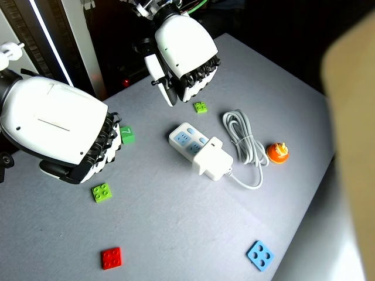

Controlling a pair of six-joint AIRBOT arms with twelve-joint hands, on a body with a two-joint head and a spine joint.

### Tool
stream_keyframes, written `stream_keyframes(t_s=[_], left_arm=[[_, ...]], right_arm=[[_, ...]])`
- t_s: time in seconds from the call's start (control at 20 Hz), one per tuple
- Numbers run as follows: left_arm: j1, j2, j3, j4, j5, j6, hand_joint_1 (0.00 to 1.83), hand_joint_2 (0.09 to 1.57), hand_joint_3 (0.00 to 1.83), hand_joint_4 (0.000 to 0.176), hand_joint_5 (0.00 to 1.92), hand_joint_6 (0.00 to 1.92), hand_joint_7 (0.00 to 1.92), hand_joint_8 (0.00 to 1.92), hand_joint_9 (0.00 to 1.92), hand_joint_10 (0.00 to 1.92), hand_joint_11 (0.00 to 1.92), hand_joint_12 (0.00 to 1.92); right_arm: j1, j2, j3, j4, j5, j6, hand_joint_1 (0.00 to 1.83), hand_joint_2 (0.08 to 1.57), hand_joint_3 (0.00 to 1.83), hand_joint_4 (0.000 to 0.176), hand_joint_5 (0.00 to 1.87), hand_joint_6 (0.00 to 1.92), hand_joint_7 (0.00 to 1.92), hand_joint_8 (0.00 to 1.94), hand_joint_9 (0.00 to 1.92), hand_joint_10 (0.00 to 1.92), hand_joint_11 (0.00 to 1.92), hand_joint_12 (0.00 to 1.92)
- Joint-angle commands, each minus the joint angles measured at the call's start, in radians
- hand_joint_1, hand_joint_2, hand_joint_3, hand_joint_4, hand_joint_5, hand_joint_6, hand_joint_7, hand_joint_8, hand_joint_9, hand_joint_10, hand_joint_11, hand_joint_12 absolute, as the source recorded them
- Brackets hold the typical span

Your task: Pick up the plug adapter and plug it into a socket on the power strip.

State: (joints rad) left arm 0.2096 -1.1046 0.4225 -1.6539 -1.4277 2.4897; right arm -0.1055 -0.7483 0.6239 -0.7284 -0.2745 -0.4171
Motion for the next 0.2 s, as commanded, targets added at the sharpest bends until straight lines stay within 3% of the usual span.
stream_keyframes(t_s=[0.0, 0.15], left_arm=[[-0.013, 0.011, -0.006, 0.089, -0.028, 0.005, 0.46, 1.43, 0.00, 0.000, 1.28, 1.92, 1.36, 1.92, 1.40, 1.92, 1.43, 1.92], [-0.016, 0.017, -0.013, 0.089, -0.028, 0.005, 0.48, 1.42, 0.00, 0.000, 1.26, 1.92, 1.36, 1.92, 1.40, 1.92, 1.43, 1.92]], right_arm=[[0.004, 0.008, 0.003, -0.019, 0.081, -0.004, 0.46, 1.44, 0.00, 0.000, 1.02, 1.92, 1.20, 1.94, 1.37, 1.92, 1.55, 1.92], [-0.001, 0.008, 0.009, -0.019, 0.101, -0.007, 0.47, 1.44, 0.00, 0.004, 1.02, 1.92, 1.21, 1.94, 1.36, 1.92, 1.53, 1.92]])
